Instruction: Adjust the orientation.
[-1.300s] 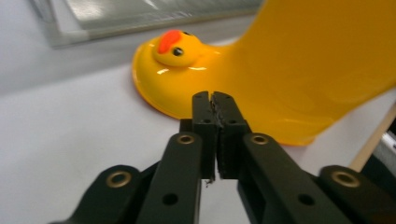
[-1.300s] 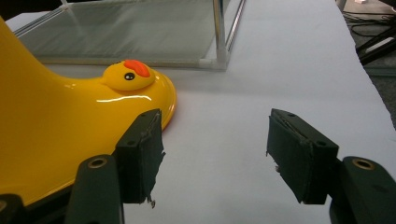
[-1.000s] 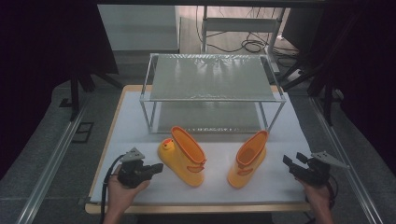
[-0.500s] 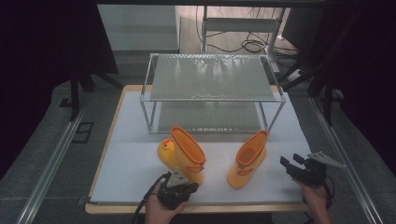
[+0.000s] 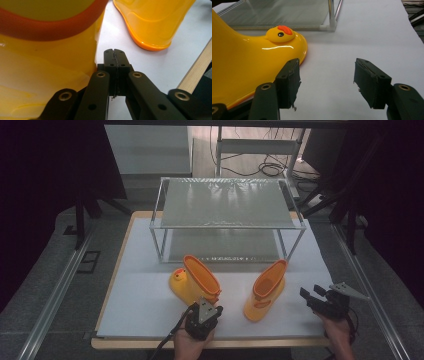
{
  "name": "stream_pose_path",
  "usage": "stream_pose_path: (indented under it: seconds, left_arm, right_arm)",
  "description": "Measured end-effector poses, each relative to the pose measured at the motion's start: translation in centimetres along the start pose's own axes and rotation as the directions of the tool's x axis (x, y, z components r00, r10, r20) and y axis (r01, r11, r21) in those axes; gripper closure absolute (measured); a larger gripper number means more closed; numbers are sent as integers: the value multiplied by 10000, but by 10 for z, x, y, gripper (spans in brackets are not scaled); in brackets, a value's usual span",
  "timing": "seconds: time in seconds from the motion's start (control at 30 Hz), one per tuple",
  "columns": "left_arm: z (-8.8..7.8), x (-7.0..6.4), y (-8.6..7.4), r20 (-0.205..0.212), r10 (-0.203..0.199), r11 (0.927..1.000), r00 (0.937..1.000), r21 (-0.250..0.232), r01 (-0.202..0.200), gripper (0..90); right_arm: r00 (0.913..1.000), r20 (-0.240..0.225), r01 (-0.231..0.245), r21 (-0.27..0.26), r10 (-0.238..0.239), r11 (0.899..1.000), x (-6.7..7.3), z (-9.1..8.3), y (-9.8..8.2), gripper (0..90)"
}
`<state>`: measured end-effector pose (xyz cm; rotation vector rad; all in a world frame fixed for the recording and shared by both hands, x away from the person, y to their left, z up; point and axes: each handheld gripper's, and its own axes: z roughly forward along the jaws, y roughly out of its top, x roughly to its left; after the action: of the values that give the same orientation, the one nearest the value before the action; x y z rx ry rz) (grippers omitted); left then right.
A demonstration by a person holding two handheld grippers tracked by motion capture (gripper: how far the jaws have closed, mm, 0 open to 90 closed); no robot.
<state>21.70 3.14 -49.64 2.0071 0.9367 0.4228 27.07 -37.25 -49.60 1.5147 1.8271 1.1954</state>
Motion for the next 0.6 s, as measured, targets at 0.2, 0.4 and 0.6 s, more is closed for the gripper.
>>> stream_pose_path:
  seconds: [0.2, 0.4, 0.6]
  left_arm:
    - [-8, 4, -6, -21, -235, 9996, 9997, -130, 235, 899]
    - [-22, 12, -16, -30, -498, 9986, 9988, -158, 498, 899]
    - [-46, 30, -31, -31, -1008, 9948, 9949, -139, 1008, 899]
  right_arm:
    - [10000, 29, -2, -56, 2, 10000, -1, -2, 0, 371]
    - [10000, 34, 14, -44, -14, 10000, -2, -2, 0, 372]
    - [10000, 18, -9, -51, 9, 10000, -2, -2, 1, 371]
